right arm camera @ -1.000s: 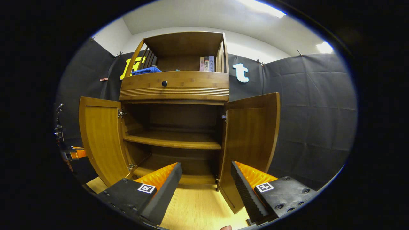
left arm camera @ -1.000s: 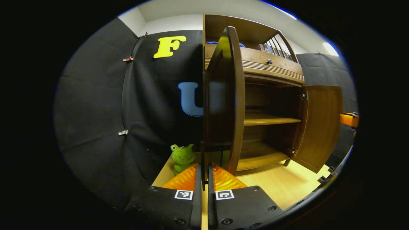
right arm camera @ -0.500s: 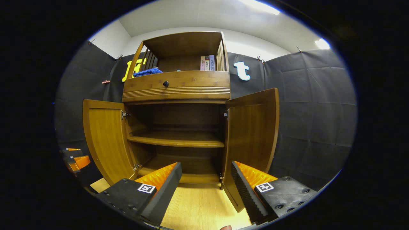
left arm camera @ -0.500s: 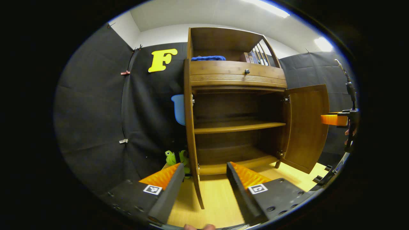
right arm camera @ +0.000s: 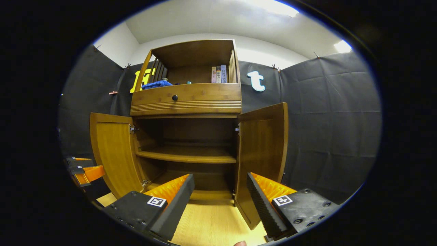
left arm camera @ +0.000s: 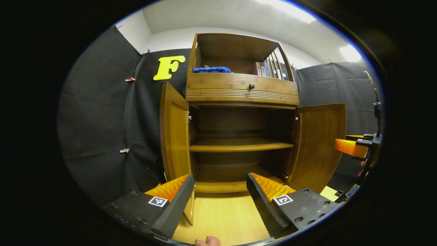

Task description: Open the right door of the double-door shoe cabinet with the right hand, and open the left door with the left hand.

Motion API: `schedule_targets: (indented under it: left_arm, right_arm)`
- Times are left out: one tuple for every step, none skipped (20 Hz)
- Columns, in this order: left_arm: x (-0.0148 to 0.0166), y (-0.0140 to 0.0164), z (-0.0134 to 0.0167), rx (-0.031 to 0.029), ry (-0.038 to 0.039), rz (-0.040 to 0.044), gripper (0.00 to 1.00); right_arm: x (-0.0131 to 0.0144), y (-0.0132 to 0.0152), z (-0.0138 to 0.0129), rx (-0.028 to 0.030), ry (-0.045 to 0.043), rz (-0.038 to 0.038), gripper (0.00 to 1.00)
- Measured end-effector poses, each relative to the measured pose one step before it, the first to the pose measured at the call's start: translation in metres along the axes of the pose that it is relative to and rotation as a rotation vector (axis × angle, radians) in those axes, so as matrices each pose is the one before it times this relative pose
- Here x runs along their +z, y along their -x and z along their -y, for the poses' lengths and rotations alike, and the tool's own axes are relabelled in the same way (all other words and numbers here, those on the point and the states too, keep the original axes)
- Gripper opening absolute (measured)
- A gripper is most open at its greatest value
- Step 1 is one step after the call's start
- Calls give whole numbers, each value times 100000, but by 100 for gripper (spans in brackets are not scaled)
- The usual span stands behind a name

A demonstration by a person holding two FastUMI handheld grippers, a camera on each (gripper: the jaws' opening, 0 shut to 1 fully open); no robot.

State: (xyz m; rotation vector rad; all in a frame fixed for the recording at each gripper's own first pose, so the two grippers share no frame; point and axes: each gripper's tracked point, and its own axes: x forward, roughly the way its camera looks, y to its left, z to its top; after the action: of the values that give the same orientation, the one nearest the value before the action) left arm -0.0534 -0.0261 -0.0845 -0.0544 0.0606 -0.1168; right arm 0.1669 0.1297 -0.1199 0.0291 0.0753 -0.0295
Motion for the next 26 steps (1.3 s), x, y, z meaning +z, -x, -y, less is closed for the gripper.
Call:
schedule_targets:
  left_arm:
    - [79,-403,464,570,298,-690,96]
    - [24,-308,455,491,229,23,96]
    - [268,-209,286,1125,-228,813,97]
    - [174,-235,290,538,-590,713,97]
    - [207,-234,348,215,-733,600,96]
    - [-32,-215,424,106,-710,308,100]
    - [-3,-274,210,310,-473,-3,96]
    - [32,-195,222,345,27,-107,96]
    - [64,-227,307,113,449,-24,96]
    - [74,-294,317,10,368,-130,96]
    - [132,-215,207,328,2,-218,96]
    - [3,-312,78,636,-456,-248,96]
    - [163,-232,26,923,-679,-206,96]
    - [-72,-305,145,625,-471,-62,96]
    - [121,-238,188,534,-90,141,96]
    - [93,-226,114,639,64,-90,96]
    - [-34,-118,101,516,134,-49,96]
    - [145,-110,151,152,157,361,96]
    - [-29,-45,270,8,170,10,97]
    - [93,-75,133,63,17,59,97]
    - [-23,-1,159,-386,-49,-161,97]
    - [-75,-1126,65,-181,-199,-285,96]
    - [-192,-56,189,-57,-263,-560,97]
    - [-30,3,-29,233,-457,-215,97]
    - [-69,-106,14,98,-304,-181,96]
    - [-43,19,65,-105,-79,-106,97]
  right_arm:
    - [-93,-193,51,350,-504,-236,96]
    - [-157,-206,16,256,-345,-468,96]
    - [-127,-210,-9,519,-267,-694,96]
    - [-123,-221,-106,649,-173,-625,98]
    - [-107,-134,-86,618,75,-435,98]
    - [-49,-177,-41,655,440,-99,98]
    - [-76,-175,78,398,665,-194,98]
    - [-84,-234,121,491,267,-357,98]
    - [-145,-247,100,306,-386,-526,98]
    - [-168,-274,145,400,-836,-689,98]
    - [-146,-261,146,97,-873,-678,98]
    - [-109,-229,220,-191,-626,-460,98]
    - [0,-292,230,38,-459,-283,98]
    - [21,-280,79,192,-391,83,96]
    - [-5,-400,209,329,-177,210,96]
    - [-64,-171,63,429,59,-422,98]
    - [-139,-141,-52,891,-324,-564,98]
    - [-3,-50,29,641,-521,26,95]
    - [160,-92,106,178,-456,342,95]
    - [108,-104,114,141,-242,209,97]
    - [27,-140,78,62,41,143,94]
    - [12,-115,156,-25,148,24,94]
    - [-14,-106,9,103,26,-143,94]
    - [-51,-115,70,90,-211,-184,94]
    - [-15,-53,-114,393,-237,-102,94]
    - [-4,1,-42,97,131,-19,95]
